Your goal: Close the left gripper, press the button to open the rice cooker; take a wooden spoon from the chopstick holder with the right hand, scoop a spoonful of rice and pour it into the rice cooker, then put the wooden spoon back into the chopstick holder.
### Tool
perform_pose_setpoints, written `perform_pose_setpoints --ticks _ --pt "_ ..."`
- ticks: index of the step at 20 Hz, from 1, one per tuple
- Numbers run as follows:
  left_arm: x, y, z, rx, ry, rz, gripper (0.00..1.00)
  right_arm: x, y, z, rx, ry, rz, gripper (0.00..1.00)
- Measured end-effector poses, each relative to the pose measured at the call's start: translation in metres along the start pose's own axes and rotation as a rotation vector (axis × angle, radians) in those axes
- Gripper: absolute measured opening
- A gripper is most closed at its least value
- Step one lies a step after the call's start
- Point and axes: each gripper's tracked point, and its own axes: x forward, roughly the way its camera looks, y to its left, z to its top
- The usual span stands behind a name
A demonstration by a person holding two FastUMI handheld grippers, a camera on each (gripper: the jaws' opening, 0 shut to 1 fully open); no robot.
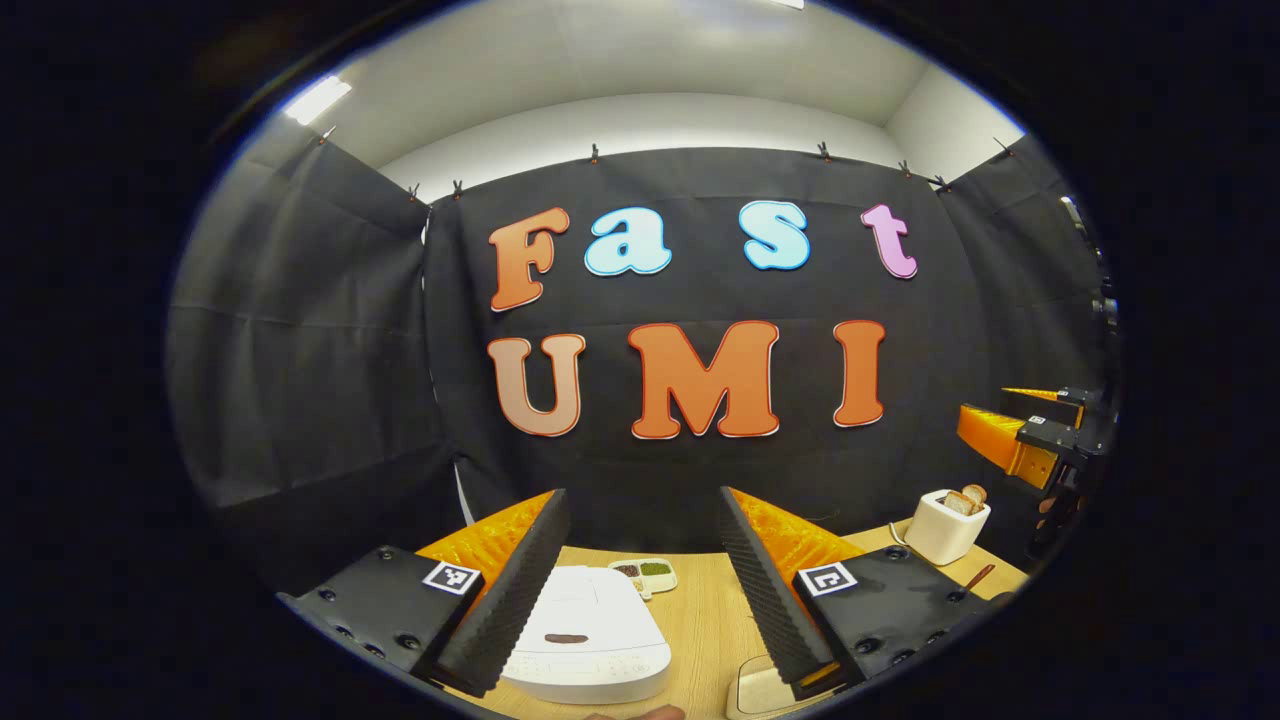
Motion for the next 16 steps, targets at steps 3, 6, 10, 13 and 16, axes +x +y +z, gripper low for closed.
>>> perform_pose_setpoints --ticks 3,6,10,13,16 --pt "0.000 0.006 -0.001 -0.016 0.006 0.016 0.99 0.001 -0.006 0.000 0.015 -0.002 -0.009 0.97" --pt "0.001 0.004 -0.003 -0.024 0.015 0.018 0.99 0.003 -0.010 -0.003 0.022 0.002 -0.019 0.96" --pt "0.003 0.003 -0.002 -0.011 0.017 0.018 0.99 0.009 -0.006 -0.007 0.026 0.007 -0.009 1.00" --pt "0.002 0.005 -0.007 -0.013 0.033 0.015 0.99 0.012 -0.003 -0.013 0.015 0.020 0.003 0.96" --pt "0.003 0.013 -0.011 -0.009 0.045 0.035 0.92 0.017 0.000 -0.018 0.017 0.035 0.014 0.97"
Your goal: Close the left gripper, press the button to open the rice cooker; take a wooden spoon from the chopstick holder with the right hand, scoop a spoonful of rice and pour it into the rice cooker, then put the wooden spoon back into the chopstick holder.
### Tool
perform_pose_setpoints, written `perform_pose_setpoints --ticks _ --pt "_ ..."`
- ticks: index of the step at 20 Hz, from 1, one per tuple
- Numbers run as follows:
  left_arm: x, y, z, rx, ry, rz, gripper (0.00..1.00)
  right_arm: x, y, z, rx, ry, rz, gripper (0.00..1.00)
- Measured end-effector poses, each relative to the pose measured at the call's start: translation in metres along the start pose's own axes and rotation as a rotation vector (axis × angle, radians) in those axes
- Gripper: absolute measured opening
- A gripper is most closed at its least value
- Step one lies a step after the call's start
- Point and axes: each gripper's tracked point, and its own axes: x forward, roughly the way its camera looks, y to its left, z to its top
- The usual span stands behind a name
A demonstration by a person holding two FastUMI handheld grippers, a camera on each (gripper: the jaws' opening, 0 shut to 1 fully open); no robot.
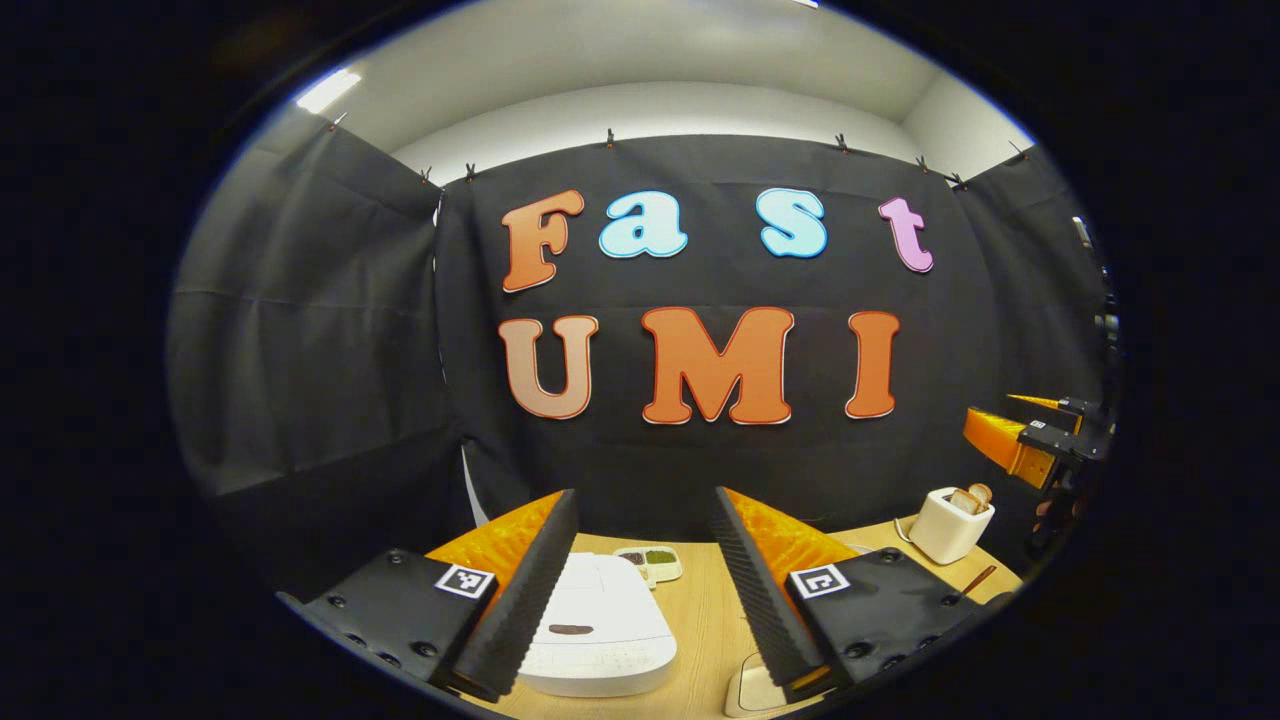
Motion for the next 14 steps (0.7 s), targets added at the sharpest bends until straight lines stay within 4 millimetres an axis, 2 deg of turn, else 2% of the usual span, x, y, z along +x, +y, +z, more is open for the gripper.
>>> perform_pose_setpoints --ticks 1,6,7,14 --pt "0.000 0.003 -0.002 0.000 0.007 0.005 0.87 0.002 0.002 -0.002 0.001 0.004 0.004 0.97" --pt "0.009 0.014 -0.023 -0.012 0.081 0.045 0.10 0.010 0.007 -0.004 -0.008 0.010 0.018 0.97" --pt "0.010 0.016 -0.029 -0.013 0.106 0.044 0.05 0.012 0.010 -0.004 -0.008 0.012 0.022 0.97" --pt "0.021 0.029 -0.054 -0.079 0.228 0.055 0.07 0.017 0.014 -0.011 -0.015 0.027 0.017 0.96"
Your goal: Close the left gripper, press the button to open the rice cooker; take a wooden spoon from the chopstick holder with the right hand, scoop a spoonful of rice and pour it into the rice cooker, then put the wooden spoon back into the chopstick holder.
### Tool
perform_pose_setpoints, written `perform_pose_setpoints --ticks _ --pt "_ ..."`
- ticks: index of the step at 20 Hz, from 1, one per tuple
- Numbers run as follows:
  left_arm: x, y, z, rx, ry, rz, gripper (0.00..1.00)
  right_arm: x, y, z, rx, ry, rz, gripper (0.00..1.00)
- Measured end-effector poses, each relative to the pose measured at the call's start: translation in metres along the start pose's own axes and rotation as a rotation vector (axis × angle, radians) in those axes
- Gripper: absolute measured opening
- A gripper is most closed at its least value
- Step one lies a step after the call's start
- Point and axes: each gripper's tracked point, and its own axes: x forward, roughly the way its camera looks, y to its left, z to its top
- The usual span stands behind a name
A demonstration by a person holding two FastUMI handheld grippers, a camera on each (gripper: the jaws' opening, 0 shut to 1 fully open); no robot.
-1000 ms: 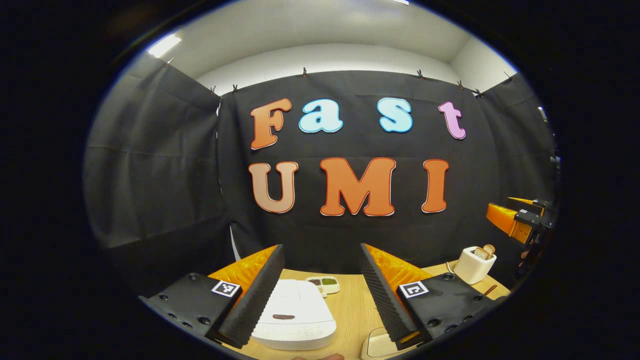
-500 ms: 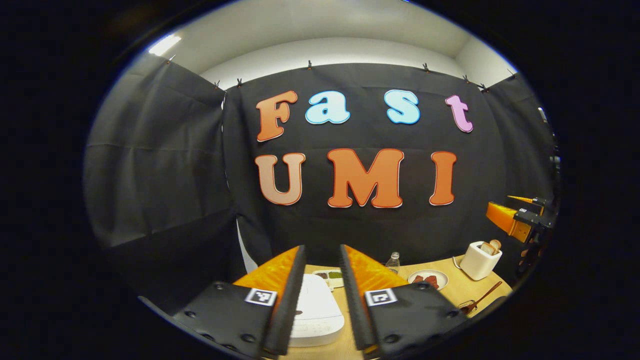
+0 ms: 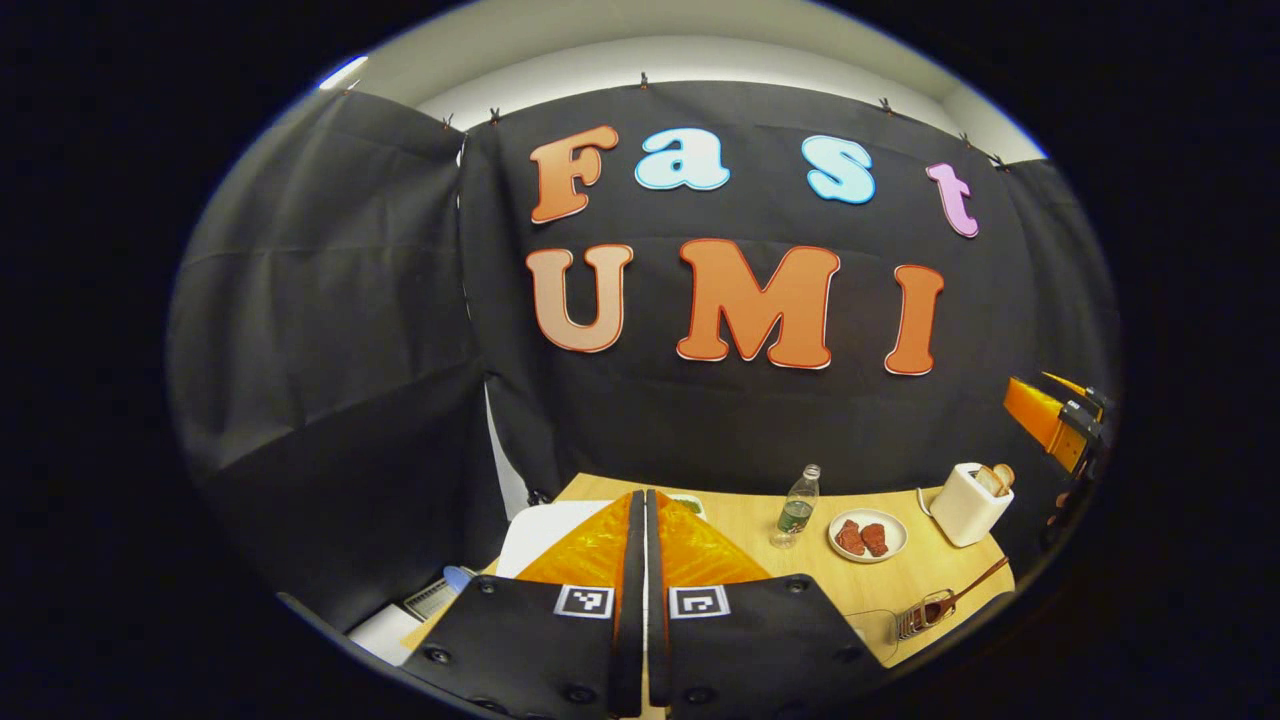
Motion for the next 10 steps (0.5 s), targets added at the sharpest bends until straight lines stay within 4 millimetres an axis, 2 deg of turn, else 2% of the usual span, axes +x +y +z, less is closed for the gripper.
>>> perform_pose_setpoints --ticks 2,5,10 --pt "0.007 0.009 -0.009 -0.026 0.051 0.002 0.07 -0.003 -0.004 -0.002 0.000 0.002 -0.014 0.97" --pt "0.014 0.042 -0.035 0.023 0.161 0.112 0.07 -0.006 -0.009 -0.004 -0.008 0.003 -0.032 0.97" --pt "0.035 0.064 -0.059 -0.076 0.277 0.096 0.06 -0.020 -0.034 -0.008 -0.035 0.001 -0.111 0.97"
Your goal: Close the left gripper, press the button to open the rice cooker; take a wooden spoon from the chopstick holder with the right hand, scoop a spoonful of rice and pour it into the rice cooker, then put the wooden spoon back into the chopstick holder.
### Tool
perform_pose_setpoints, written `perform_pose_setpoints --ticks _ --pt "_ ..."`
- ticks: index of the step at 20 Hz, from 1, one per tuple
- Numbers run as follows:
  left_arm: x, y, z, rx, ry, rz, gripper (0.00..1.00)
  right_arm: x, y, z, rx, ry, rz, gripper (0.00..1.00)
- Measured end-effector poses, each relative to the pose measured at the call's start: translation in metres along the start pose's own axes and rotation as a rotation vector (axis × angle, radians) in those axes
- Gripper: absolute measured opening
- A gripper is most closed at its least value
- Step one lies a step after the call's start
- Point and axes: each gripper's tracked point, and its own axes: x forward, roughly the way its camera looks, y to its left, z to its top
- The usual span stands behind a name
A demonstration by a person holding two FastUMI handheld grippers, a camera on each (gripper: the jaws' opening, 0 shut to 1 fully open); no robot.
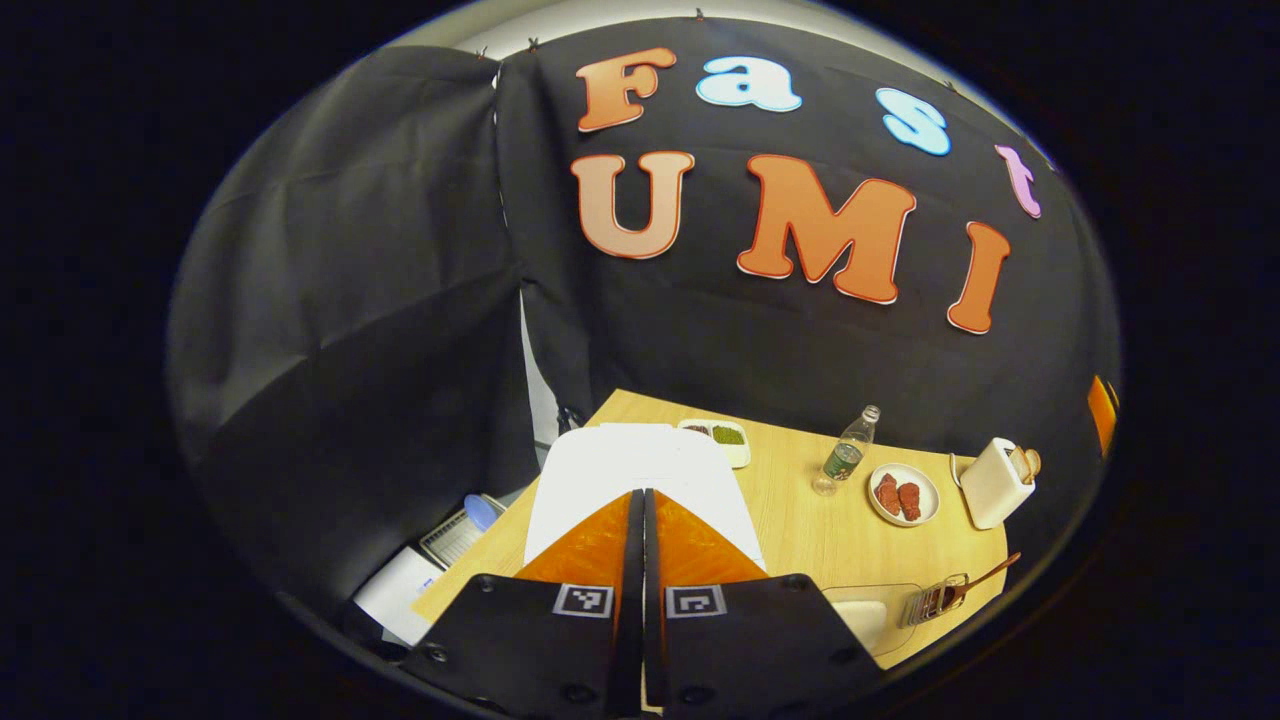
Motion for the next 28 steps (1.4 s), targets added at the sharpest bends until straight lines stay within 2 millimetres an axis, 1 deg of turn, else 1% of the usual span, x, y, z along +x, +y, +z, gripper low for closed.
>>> perform_pose_setpoints --ticks 2,3,4,5,6,7,8,9,10,12,13,14,16,17,19,21,23,24,26,28 --pt "0.016 0.005 -0.006 -0.059 0.049 -0.042 0.06 -0.005 -0.014 -0.007 -0.010 0.013 -0.045 0.97" --pt "0.023 0.003 -0.012 -0.086 0.091 -0.072 0.06 -0.007 -0.021 -0.011 -0.011 0.019 -0.068 0.97" --pt "0.029 0.002 -0.018 -0.114 0.127 -0.105 0.04 -0.010 -0.027 -0.014 -0.011 0.028 -0.086 1.00" --pt "0.036 0.002 -0.024 -0.135 0.162 -0.126 0.07 -0.014 -0.032 -0.020 -0.009 0.039 -0.105 0.97" --pt "0.045 0.002 -0.031 -0.154 0.194 -0.140 0.05 -0.016 -0.038 -0.024 -0.009 0.049 -0.123 0.97" --pt "0.050 0.002 -0.036 -0.175 0.225 -0.154 0.05 -0.019 -0.045 -0.028 -0.011 0.062 -0.143 0.97" --pt "0.056 0.000 -0.042 -0.200 0.253 -0.172 0.07 -0.023 -0.052 -0.031 -0.015 0.072 -0.162 0.97" --pt "0.060 0.000 -0.047 -0.219 0.286 -0.181 0.07 -0.026 -0.058 -0.034 -0.017 0.079 -0.183 1.00" --pt "0.065 -0.002 -0.054 -0.239 0.314 -0.189 0.07 -0.030 -0.064 -0.037 -0.018 0.087 -0.201 0.97" --pt "0.074 -0.007 -0.065 -0.272 0.365 -0.209 0.07 -0.037 -0.075 -0.043 -0.014 0.103 -0.234 0.97" --pt "0.079 -0.010 -0.070 -0.291 0.393 -0.220 0.07 -0.040 -0.079 -0.047 -0.011 0.110 -0.249 1.00" --pt "0.081 -0.011 -0.079 -0.298 0.431 -0.217 0.07 -0.042 -0.084 -0.049 -0.008 0.118 -0.263 0.97" --pt "0.088 -0.015 -0.084 -0.318 0.440 -0.220 0.07 -0.046 -0.094 -0.055 -0.007 0.132 -0.291 0.97" --pt "0.092 -0.012 -0.083 -0.314 0.437 -0.212 0.07 -0.047 -0.096 -0.057 -0.005 0.141 -0.302 0.97" --pt "0.098 -0.006 -0.091 -0.317 0.451 -0.195 0.07 -0.049 -0.100 -0.063 0.008 0.160 -0.308 0.97" --pt "0.099 -0.001 -0.114 -0.331 0.511 -0.176 0.07 -0.051 -0.102 -0.067 0.017 0.171 -0.313 0.97" --pt "0.107 0.000 -0.111 -0.346 0.480 -0.167 0.07 -0.052 -0.104 -0.072 0.018 0.180 -0.315 0.97" --pt "0.107 0.001 -0.112 -0.357 0.483 -0.167 0.07 -0.051 -0.104 -0.074 0.021 0.188 -0.313 0.97" --pt "0.105 0.000 -0.112 -0.347 0.477 -0.171 0.07 -0.051 -0.103 -0.077 0.028 0.198 -0.310 0.97" --pt "0.101 -0.003 -0.103 -0.350 0.450 -0.186 0.06 -0.051 -0.104 -0.079 0.040 0.204 -0.304 0.97"
